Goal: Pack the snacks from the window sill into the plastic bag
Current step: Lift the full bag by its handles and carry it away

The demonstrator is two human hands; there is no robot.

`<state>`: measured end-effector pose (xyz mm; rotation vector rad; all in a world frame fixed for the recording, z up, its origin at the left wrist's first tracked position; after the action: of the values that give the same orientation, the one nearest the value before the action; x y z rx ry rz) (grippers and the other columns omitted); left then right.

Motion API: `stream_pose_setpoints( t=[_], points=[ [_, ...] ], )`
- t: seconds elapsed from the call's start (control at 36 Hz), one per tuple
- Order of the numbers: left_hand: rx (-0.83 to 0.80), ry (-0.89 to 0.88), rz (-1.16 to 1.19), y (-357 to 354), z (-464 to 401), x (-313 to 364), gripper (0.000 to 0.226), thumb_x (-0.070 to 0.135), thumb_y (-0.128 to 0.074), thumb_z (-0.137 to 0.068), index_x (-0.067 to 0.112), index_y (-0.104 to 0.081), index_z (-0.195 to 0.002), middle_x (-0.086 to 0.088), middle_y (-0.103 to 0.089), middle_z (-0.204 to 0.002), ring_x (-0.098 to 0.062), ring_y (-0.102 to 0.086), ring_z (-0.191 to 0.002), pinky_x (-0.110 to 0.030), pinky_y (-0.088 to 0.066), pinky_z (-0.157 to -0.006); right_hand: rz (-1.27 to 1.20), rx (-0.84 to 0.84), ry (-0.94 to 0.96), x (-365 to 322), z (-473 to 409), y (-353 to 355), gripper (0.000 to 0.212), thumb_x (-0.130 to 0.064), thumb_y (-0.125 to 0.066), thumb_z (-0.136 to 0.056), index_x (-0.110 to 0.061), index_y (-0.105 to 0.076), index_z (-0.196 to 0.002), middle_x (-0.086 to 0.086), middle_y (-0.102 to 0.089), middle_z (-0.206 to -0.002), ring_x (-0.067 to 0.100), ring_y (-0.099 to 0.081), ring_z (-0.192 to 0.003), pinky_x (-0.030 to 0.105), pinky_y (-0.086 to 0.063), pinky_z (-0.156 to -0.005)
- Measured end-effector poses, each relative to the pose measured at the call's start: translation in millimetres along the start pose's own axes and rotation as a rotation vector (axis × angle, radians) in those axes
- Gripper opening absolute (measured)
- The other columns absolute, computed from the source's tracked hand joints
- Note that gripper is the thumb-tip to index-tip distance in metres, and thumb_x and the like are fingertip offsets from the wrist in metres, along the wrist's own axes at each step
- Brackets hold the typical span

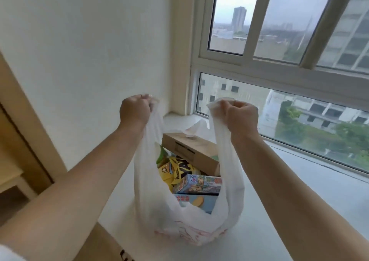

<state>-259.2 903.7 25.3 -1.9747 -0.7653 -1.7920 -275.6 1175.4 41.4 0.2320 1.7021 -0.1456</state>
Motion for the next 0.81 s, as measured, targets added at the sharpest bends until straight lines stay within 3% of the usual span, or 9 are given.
stream_pose_setpoints(
  t=[0.08, 0.25, 0.31, 0.39, 0.44, 0.53, 0.61, 0.72, 0.81],
  points=[
    [0.104, -0.069, -0.062, 45.3, 12.3, 0.5, 0.040, 0.020, -0.049, -0.093, 0.016, -0.048, -0.053, 0.000, -0.047, -0.060, -0.019, -0.046, -0.068, -0.029, -0.035, -0.067, -0.078, -0.083, -0.022, -0.2, 18.8, -32.4, 0.025, -0.010, -0.065, -0.083, -0.014, -0.062, -0.059, -0.010, -0.053, -0.046, 0.005, -0.048, -0.045, 0.014, -0.038, -0.044],
    [0.289, -0.189, -0.071, 144.0, 29.2, 7.9, 0.037, 0.025, -0.045, -0.098, 0.022, -0.050, -0.061, 0.003, -0.042, -0.059, -0.012, -0.040, -0.061, -0.028, -0.032, -0.064, -0.176, -0.286, -0.070, -14.6, 70.9, -108.8, 0.026, -0.015, -0.065, -0.088, -0.020, -0.062, -0.063, -0.004, -0.061, -0.064, 0.011, -0.059, -0.064, 0.024, -0.052, -0.064],
    [0.358, -0.218, -0.091, 180.4, 34.7, 11.3, 0.040, 0.026, -0.044, -0.099, 0.023, -0.046, -0.059, 0.005, -0.043, -0.060, -0.008, -0.041, -0.060, -0.022, -0.032, -0.059, -0.165, -0.346, -0.074, -21.4, 88.9, -136.8, 0.026, -0.017, -0.065, -0.088, -0.021, -0.061, -0.063, -0.003, -0.061, -0.068, 0.014, -0.060, -0.071, 0.027, -0.053, -0.072],
    [0.454, -0.258, -0.144, 232.3, 47.7, 15.2, 0.041, 0.026, -0.040, -0.100, 0.022, -0.045, -0.060, 0.007, -0.048, -0.064, 0.002, -0.049, -0.060, -0.008, -0.036, -0.053, -0.120, -0.461, -0.066, -26.4, 119.3, -183.6, 0.029, -0.020, -0.065, -0.088, -0.020, -0.060, -0.059, -0.001, -0.057, -0.064, 0.013, -0.056, -0.064, 0.024, -0.048, -0.063],
    [0.521, -0.262, -0.193, 270.0, 55.7, 11.4, 0.042, 0.026, -0.040, -0.100, 0.021, -0.043, -0.059, 0.006, -0.043, -0.058, 0.002, -0.045, -0.052, -0.011, -0.034, -0.050, -0.099, -0.538, -0.073, -26.5, 144.4, -215.9, 0.030, -0.018, -0.065, -0.088, -0.019, -0.060, -0.058, 0.002, -0.056, -0.065, 0.014, -0.054, -0.064, 0.025, -0.045, -0.061],
    [0.604, -0.227, -0.283, 323.1, 62.3, 0.1, 0.040, 0.027, -0.040, -0.099, 0.016, -0.045, -0.061, 0.003, -0.041, -0.058, -0.009, -0.041, -0.058, -0.020, -0.032, -0.053, -0.097, -0.597, -0.116, -20.4, 174.2, -259.1, 0.029, -0.015, -0.066, -0.086, -0.017, -0.060, -0.058, 0.005, -0.056, -0.068, 0.019, -0.052, -0.070, 0.028, -0.043, -0.064],
    [0.644, -0.158, -0.319, 372.3, 69.4, -20.2, 0.034, 0.025, -0.040, -0.098, 0.018, -0.049, -0.067, 0.007, -0.045, -0.064, -0.006, -0.043, -0.061, -0.006, -0.033, -0.048, -0.050, -0.676, -0.127, -14.0, 209.5, -304.7, 0.018, -0.018, -0.067, -0.086, -0.016, -0.063, -0.069, 0.004, -0.063, -0.073, 0.019, -0.058, -0.075, 0.027, -0.046, -0.068],
    [0.700, -0.097, -0.399, 446.7, 82.1, -48.3, 0.037, 0.024, -0.042, -0.097, 0.008, -0.046, -0.064, 0.000, -0.041, -0.059, -0.010, -0.038, -0.057, -0.017, -0.031, -0.051, 0.045, -0.766, -0.075, -6.0, 265.7, -367.5, 0.021, -0.017, -0.062, -0.088, 0.002, -0.068, -0.084, 0.024, -0.067, -0.091, 0.032, -0.059, -0.076, 0.025, -0.041, -0.069],
    [0.730, -0.055, -0.487, 491.1, 91.6, -70.5, 0.040, 0.022, -0.043, -0.098, 0.012, -0.044, -0.059, 0.003, -0.041, -0.056, -0.009, -0.040, -0.054, -0.010, -0.030, -0.045, 0.093, -0.826, -0.137, 14.2, 301.2, -408.0, 0.014, -0.020, -0.060, -0.090, -0.010, -0.069, -0.097, 0.002, -0.063, -0.087, 0.020, -0.059, -0.088, 0.026, -0.042, -0.076]
  ],
)
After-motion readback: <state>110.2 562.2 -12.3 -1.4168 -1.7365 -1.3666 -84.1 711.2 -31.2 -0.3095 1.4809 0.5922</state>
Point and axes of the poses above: each hand's wrist, its own z-axis away from the middle knuckle, its own y-axis out of the back of the hand, x = y × z, the point moved 8 cm from there along -z, towards the middle knuckle
